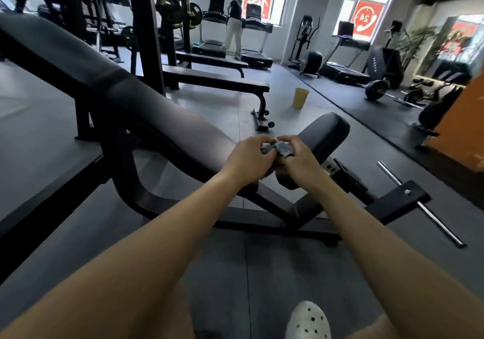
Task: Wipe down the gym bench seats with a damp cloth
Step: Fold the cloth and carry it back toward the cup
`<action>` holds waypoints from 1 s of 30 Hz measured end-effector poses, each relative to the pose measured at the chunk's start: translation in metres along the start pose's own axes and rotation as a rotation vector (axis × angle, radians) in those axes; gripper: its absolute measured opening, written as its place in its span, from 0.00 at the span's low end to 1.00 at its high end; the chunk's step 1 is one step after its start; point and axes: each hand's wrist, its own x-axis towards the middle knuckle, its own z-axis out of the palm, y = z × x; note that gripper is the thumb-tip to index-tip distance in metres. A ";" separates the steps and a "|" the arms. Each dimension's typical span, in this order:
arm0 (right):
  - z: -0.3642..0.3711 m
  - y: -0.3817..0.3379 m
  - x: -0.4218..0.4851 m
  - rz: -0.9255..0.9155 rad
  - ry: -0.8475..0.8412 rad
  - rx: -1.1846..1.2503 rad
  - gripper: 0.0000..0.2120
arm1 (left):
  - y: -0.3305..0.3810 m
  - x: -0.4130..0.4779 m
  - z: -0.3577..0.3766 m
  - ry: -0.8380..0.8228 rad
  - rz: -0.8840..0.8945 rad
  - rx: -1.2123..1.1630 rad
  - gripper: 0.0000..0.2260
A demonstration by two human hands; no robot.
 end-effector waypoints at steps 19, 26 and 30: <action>-0.229 0.150 0.162 0.105 0.620 0.431 0.13 | 0.077 0.233 0.239 -0.107 0.260 -0.346 0.18; -0.327 0.167 0.227 0.497 0.717 0.669 0.18 | 0.127 0.343 0.293 -0.182 0.157 -0.243 0.07; -0.394 0.134 0.228 0.580 0.671 0.638 0.20 | 0.195 0.390 0.297 -0.292 0.081 -0.166 0.07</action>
